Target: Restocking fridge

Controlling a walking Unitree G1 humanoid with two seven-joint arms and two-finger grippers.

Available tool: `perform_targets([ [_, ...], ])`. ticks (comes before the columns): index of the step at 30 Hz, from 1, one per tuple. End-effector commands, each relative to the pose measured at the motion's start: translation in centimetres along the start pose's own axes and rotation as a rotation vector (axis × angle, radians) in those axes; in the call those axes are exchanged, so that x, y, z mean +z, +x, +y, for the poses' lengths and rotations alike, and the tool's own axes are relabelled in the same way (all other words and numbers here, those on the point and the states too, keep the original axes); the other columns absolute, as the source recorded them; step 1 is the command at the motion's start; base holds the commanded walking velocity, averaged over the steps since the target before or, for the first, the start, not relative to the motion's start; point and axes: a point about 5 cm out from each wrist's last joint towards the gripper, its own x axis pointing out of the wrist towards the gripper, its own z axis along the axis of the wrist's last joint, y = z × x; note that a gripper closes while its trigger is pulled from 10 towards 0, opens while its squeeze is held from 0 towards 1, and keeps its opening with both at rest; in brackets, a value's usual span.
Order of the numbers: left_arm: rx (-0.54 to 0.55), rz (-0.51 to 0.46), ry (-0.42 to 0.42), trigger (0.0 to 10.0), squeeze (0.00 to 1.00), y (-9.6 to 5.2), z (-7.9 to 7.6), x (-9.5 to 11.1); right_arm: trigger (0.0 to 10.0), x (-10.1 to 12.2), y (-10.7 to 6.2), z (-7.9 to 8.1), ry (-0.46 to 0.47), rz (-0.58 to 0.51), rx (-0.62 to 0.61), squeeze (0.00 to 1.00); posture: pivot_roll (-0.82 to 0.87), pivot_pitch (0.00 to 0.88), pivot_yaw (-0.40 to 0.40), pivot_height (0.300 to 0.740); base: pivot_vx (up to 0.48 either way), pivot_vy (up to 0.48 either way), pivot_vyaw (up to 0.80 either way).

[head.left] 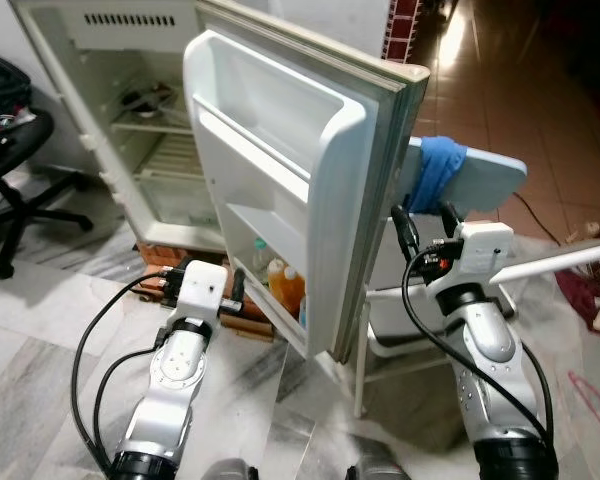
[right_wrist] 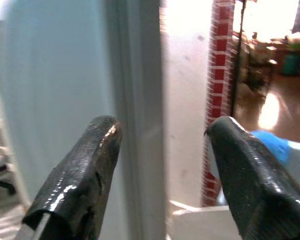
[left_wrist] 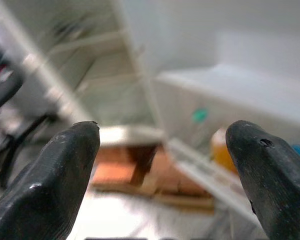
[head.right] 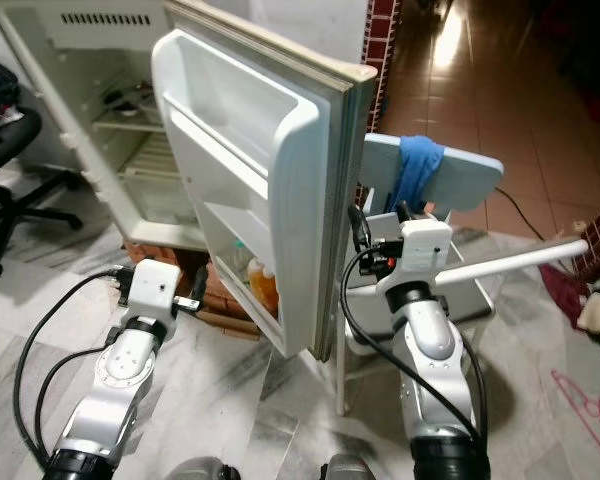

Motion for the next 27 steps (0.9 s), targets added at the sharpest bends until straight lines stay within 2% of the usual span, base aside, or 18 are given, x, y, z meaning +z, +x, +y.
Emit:
perform_targets([
  [1, 0.022, 0.033, -0.016, 10.0, 0.0, -0.2, 0.7, -0.5, 2.1, 0.2, 0.3, -0.1, -0.005, -0.01, 0.002, 0.0, 0.01, 0.026, 0.03, 0.74, 0.0, 0.0, 0.0],
  [2, 0.042, 0.07, -0.048, 10.0, 0.0, -0.4, 1.0, -1.0, 3.1, 0.2, 0.5, -0.2, -0.008, -0.011, -0.002, 0.0, 0.01, 0.028, 0.029, 0.74, 0.0, 0.0, 0.0],
  [3, 0.071, 0.136, -0.113, 10.0, 0.0, -0.7, 1.5, -1.9, 4.7, 0.2, 0.9, -0.3, -0.015, -0.01, -0.008, 0.0, 0.02, 0.029, 0.029, 0.74, 0.0, 0.0, 0.0],
  [4, 0.085, 0.171, -0.144, 10.0, 0.0, -1.0, 1.8, -2.4, 10.0, 0.2, 1.2, -0.4, -0.02, -0.009, -0.009, 0.0, 0.02, 0.03, 0.029, 0.74, 0.0, 0.0, 0.0],
  [5, 0.085, 0.171, -0.144, 10.0, 0.0, -1.0, 1.8, -2.4, 10.0, 0.2, 1.2, -0.4, -0.02, -0.009, -0.009, 0.0, 0.02, 0.03, 0.029, 0.74, 0.0, 0.0, 0.0],
  [7, 0.089, 0.223, -0.183, 10.0, 0.0, -1.8, 2.5, -3.5, 10.0, 0.8, 2.6, -0.5, -0.02, -0.035, -0.017, 0.0, 0.03, 0.033, 0.026, 0.74, 0.0, 0.0, 0.0],
  [9, 0.081, 0.23, -0.174, 10.0, 0.0, -2.1, 2.6, -3.8, 10.0, 1.1, 3.1, -0.5, -0.019, -0.043, -0.017, 0.0, 0.04, 0.034, 0.022, 0.74, 0.0, 0.0, 0.0],
  [10, 0.049, 0.248, -0.182, 10.0, 0.0, -2.8, 2.4, -4.5, 10.0, 1.8, 4.6, -0.3, -0.011, -0.063, -0.016, 0.0, 0.05, 0.035, 0.017, 0.74, 0.0, 0.0, 0.0],
  [11, 0.036, 0.253, -0.182, 10.0, 0.0, -3.0, 2.3, -4.6, 10.0, 2.1, 5.3, -0.2, -0.006, -0.072, -0.015, 0.0, 0.05, 0.034, 0.014, 0.74, 0.0, 0.0, 0.0],
  [16, 0.021, 0.248, -0.169, 10.0, 0.0, -3.0, 2.1, -4.6, 10.0, 2.9, 6.4, 0.2, 0.009, -0.088, -0.006, 0.0, 0.06, 0.033, 0.009, 0.74, 0.0, 0.0, 0.0],
  [18, 0.014, 0.237, -0.154, 10.0, 0.0, -2.9, 2.0, -4.4, 10.0, 3.6, 7.2, 0.9, 0.045, -0.106, 0.024, 0.0, 0.06, 0.031, 0.004, 0.74, 0.0, 0.0, 0.0],
  [20, 0.007, 0.235, -0.148, 10.0, 0.0, -2.8, 1.9, -4.3, 10.0, 4.3, 7.4, 2.2, 0.165, -0.115, 0.145, 0.0, 0.07, 0.03, 0.003, 0.74, 0.0, 0.0, 0.0],
  [21, 0.005, 0.239, -0.15, 10.0, 0.0, -2.8, 1.9, -4.3, 10.0, 4.9, 6.8, 3.7, 0.328, -0.107, 0.336, 0.0, 0.07, 0.03, 0.002, 0.74, 0.0, 0.0, 0.0],
  [23, 0.009, 0.243, -0.155, 10.0, 0.0, -2.8, 1.9, -4.4, 10.0, 5.8, 4.6, 5.4, 0.507, -0.083, 0.616, 0.0, 0.06, 0.03, 0.003, 0.74, 0.0, 0.0, 0.0],
  [24, 0.013, 0.247, -0.159, 10.0, 0.0, -2.9, 2.0, -4.5, 10.0, 6.1, 3.4, 5.8, 0.567, -0.062, 0.738, 0.0, 0.06, 0.03, 0.006, 0.74, 0.0, 0.0, 0.0],
  [26, 0.014, 0.249, -0.161, 10.0, 0.0, -2.9, 2.1, -4.6, 10.0, 5.9, 0.7, 5.6, 0.611, -0.013, 0.907, 0.0, 0.06, 0.032, 0.01, 0.74, 0.0, 0.0, 0.0],
  [27, 0.01, 0.249, -0.158, 10.0, 0.0, -2.9, 2.0, -4.6, 10.0, 5.6, 0.5, 5.4, 0.612, 0.003, 0.903, 0.0, 0.05, 0.032, 0.01, 0.74, 0.0, 0.0, 0.0],
])
